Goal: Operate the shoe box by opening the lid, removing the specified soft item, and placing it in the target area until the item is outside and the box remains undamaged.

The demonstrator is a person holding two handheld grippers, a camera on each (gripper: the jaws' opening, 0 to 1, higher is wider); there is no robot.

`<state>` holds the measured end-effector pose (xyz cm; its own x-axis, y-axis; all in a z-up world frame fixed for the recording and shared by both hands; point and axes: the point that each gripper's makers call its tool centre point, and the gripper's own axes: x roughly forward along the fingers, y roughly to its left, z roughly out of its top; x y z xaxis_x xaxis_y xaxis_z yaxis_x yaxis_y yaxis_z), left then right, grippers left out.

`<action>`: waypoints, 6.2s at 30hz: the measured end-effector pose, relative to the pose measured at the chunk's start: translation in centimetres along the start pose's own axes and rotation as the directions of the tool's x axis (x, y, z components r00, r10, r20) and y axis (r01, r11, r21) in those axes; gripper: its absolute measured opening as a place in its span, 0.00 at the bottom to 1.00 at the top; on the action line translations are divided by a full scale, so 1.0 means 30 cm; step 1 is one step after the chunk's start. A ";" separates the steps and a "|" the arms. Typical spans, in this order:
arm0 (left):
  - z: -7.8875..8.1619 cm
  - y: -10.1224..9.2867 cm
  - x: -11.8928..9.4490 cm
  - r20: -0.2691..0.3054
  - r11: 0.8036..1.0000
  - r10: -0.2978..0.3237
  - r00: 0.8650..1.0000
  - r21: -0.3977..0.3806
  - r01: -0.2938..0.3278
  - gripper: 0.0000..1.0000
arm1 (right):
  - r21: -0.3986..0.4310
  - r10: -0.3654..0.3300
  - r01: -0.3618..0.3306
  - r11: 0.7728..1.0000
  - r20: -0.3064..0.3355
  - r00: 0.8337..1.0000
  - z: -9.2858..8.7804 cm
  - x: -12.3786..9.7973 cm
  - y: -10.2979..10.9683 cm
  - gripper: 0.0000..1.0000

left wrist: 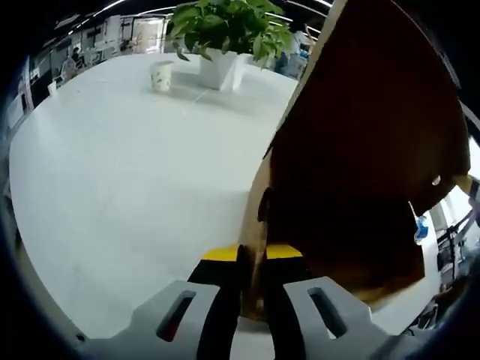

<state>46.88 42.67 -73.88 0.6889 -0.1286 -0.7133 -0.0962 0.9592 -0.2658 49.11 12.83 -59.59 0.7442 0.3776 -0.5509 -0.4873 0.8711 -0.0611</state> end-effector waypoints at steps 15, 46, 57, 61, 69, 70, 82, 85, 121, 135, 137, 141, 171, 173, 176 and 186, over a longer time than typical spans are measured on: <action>-0.002 -0.008 0.001 0.004 0.999 -0.040 0.999 -0.008 0.040 0.09 | 0.011 -0.011 0.011 1.000 0.006 1.000 -0.046 0.006 0.005 0.01; -0.023 -0.043 -0.050 -0.025 0.993 -0.116 0.993 0.023 0.117 0.12 | 0.077 -0.047 0.048 0.996 -0.006 0.999 -0.160 -0.012 0.053 0.04; -0.014 -0.043 -0.064 -0.024 0.987 -0.155 0.988 0.047 0.156 0.12 | 0.177 -0.046 0.049 0.983 -0.026 0.999 -0.233 -0.007 0.079 0.05; -0.014 -0.043 -0.072 -0.020 0.984 -0.164 0.986 0.072 0.165 0.12 | 0.186 -0.042 0.048 0.981 -0.033 0.999 -0.251 -0.007 0.093 0.05; -0.024 -0.037 -0.091 -0.019 0.981 -0.174 0.985 0.082 0.175 0.14 | 0.213 -0.032 0.040 0.976 -0.042 0.999 -0.282 -0.006 0.118 0.05; -0.024 -0.037 -0.094 -0.017 0.981 -0.173 0.985 0.084 0.174 0.14 | 0.214 -0.032 0.040 0.976 -0.043 0.999 -0.285 -0.006 0.122 0.05; -0.021 -0.022 -0.111 0.004 0.974 -0.169 0.986 0.153 0.166 0.12 | 0.220 -0.027 0.039 0.975 -0.057 0.998 -0.317 -0.007 0.119 0.05; -0.012 -0.016 -0.114 0.018 0.976 -0.167 0.986 0.141 0.163 0.12 | 0.227 -0.027 0.039 0.973 -0.057 0.998 -0.323 -0.011 0.117 0.05; -0.051 0.017 -0.210 0.045 0.965 -0.203 0.978 0.179 0.192 0.13 | 0.231 0.005 0.020 0.973 -0.105 0.994 -0.429 -0.042 0.151 0.05; -0.061 0.025 -0.228 0.035 0.960 -0.214 0.976 0.192 0.204 0.13 | 0.247 0.006 0.021 0.969 -0.111 0.994 -0.450 -0.043 0.156 0.05; -0.067 0.022 -0.231 0.032 0.960 -0.220 0.975 0.187 0.210 0.13 | 0.253 0.005 0.023 0.967 -0.109 0.994 -0.453 -0.042 0.155 0.05; -0.077 0.023 -0.228 0.026 0.959 -0.219 0.975 0.187 0.211 0.13 | 0.252 0.009 0.021 0.967 -0.118 0.993 -0.467 -0.039 0.159 0.05; -0.104 -0.004 -0.250 0.006 0.954 -0.234 0.972 0.194 0.229 0.14 | 0.249 0.029 0.009 0.968 -0.148 0.989 -0.504 -0.037 0.164 0.08; -0.103 -0.007 -0.259 0.009 0.954 -0.232 0.973 0.199 0.226 0.14 | 0.248 0.028 0.010 0.969 -0.149 0.988 -0.506 -0.044 0.160 0.09; -0.090 -0.003 -0.271 0.021 0.956 -0.229 0.973 0.193 0.220 0.15 | 0.252 0.030 0.007 0.968 -0.140 0.990 -0.498 -0.057 0.142 0.13; -0.041 -0.012 -0.313 0.058 0.959 -0.226 0.972 0.185 0.212 0.28 | 0.256 0.032 -0.013 0.967 -0.071 0.997 -0.418 -0.082 0.102 0.25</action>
<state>39.56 43.23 -67.88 0.7333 -0.3276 -0.5957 0.1872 0.9397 -0.2862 40.07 10.62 -68.87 0.6941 0.3824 -0.6099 -0.3640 0.9174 0.1609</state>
